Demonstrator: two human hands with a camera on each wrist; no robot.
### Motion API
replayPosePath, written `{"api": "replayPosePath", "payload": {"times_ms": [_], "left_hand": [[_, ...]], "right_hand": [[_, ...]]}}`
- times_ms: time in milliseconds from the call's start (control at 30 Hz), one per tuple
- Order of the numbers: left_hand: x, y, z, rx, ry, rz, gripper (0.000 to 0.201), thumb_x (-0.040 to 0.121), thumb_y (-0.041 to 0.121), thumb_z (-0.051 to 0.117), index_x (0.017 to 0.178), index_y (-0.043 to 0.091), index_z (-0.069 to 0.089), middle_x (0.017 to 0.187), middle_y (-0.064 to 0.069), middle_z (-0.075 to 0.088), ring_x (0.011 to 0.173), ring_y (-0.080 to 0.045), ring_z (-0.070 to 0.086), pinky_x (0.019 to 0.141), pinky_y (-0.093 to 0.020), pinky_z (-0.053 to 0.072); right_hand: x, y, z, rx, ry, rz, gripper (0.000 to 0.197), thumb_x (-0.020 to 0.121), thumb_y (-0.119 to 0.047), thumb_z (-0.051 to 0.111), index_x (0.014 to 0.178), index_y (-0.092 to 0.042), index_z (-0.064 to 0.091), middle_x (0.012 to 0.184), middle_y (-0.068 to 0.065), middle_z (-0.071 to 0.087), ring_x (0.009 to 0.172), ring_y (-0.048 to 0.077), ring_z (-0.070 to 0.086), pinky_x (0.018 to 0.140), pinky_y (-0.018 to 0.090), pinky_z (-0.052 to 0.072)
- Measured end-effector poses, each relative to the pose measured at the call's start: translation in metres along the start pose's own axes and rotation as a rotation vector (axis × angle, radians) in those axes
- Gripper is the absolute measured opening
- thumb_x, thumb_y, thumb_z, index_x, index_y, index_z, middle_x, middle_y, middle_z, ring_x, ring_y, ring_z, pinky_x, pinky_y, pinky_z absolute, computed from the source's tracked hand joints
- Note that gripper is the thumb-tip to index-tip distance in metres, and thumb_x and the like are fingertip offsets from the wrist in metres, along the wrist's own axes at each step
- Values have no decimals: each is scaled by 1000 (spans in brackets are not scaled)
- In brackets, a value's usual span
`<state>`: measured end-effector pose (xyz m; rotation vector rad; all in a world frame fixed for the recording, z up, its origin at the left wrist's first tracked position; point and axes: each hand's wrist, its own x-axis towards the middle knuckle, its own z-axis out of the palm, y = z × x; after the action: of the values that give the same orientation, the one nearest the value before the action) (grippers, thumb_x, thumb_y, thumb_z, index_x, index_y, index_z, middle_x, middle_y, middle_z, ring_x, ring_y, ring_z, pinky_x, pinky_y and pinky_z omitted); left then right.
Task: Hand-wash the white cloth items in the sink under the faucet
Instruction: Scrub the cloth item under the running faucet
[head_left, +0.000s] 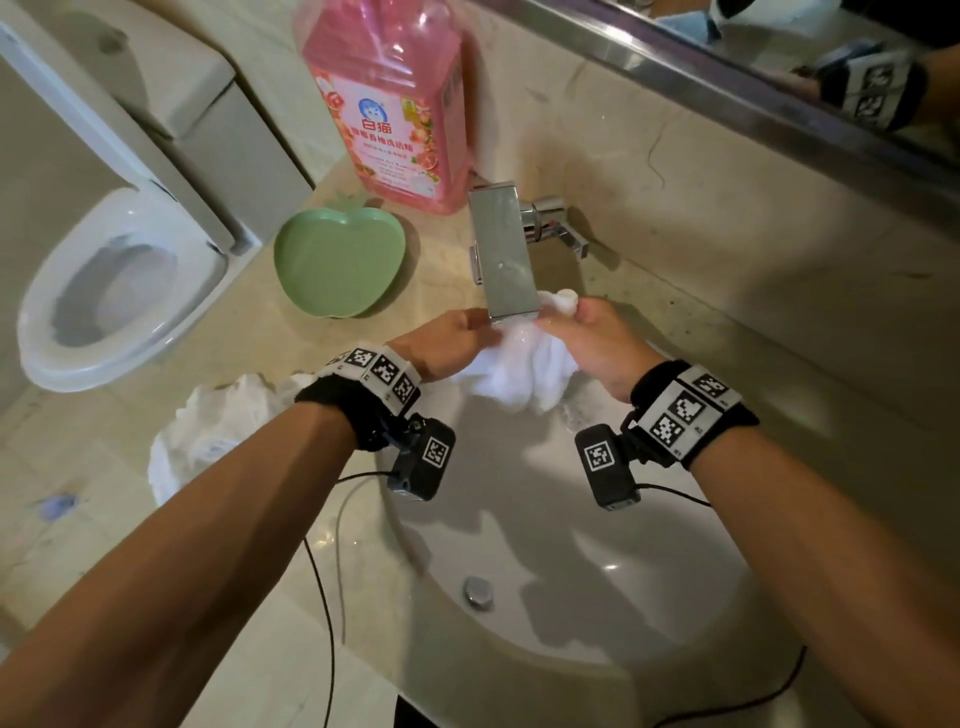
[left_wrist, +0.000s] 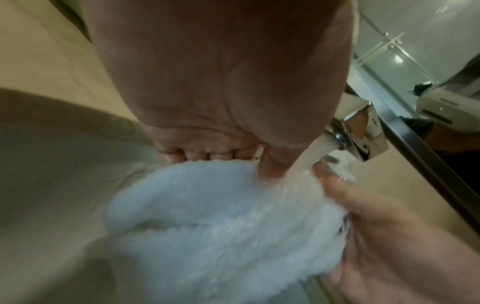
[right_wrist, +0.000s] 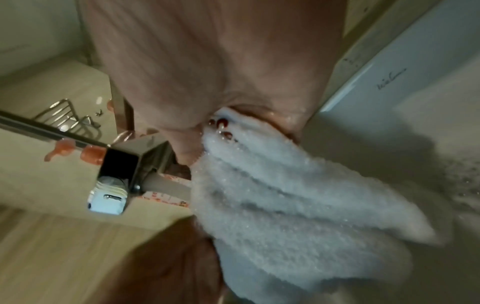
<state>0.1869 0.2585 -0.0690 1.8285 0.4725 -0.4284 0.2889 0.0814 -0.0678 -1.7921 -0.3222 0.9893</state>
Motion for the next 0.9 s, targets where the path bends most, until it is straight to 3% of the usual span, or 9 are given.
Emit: {"api": "replayPosePath", "payload": {"times_ms": [100,200,267,333,400,467,567,733,900], "left_hand": [[-4,-8,2,66,28,-1,22,100,35,51,82,39,62,71,42,62,70,26,55,62,3,39],[-2,-10,-1,89,194,53,29,102,39,45,88,26,67,82,16,73,71,3,61,73,-28,52],[-5,-5,-5,56,259,119,31,99,42,45,79,27,64,71,22,67,61,5,54,64,-31,46],[-9,-2,-10,13,301,145,33,91,50,48,69,29,60,60,21,59,54,3,48,60,-25,40],[-14,-2,-14,12,329,149,35,86,57,49,68,30,63,62,17,58,57,-3,50,59,-23,41],[-19,-5,-17,45,321,154,34,91,55,51,68,33,63,59,20,57,56,0,49,57,-19,40],[-27,-6,-21,39,336,153,32,97,47,52,71,31,62,59,24,55,56,4,47,58,-14,39],[-35,-4,-30,81,254,125,9,96,29,57,89,26,62,79,16,63,72,-4,56,70,-22,45],[-35,-12,-31,84,196,-43,12,95,17,59,106,14,61,91,-5,64,78,-23,56,75,-37,48]], "right_hand": [[1,-3,0,81,35,-28,24,92,-43,65,84,-21,72,77,0,71,74,15,68,69,32,52],[0,1,-7,32,100,-10,31,96,-44,60,92,-14,67,82,4,62,76,15,60,73,29,48],[-2,5,-11,-128,106,12,51,93,-60,55,85,-10,62,72,1,54,60,9,51,55,17,42],[-4,7,-10,-263,63,50,58,82,-77,51,75,-19,55,60,-4,41,49,10,38,42,20,29],[-3,7,-5,-248,20,76,59,75,-76,55,75,-17,56,63,-1,45,56,12,42,55,25,33],[2,6,2,-208,8,41,43,85,-51,64,87,-8,65,79,13,61,72,18,52,69,34,41],[4,-3,12,-171,-41,-11,18,88,-16,67,106,-17,70,108,20,71,91,38,65,86,48,53],[6,-15,37,-239,-117,-15,24,90,-47,69,105,-29,72,94,-7,73,88,12,67,73,28,55],[4,-20,29,-125,21,48,23,97,-23,62,119,-24,68,111,-5,65,101,16,57,89,31,48]]}}
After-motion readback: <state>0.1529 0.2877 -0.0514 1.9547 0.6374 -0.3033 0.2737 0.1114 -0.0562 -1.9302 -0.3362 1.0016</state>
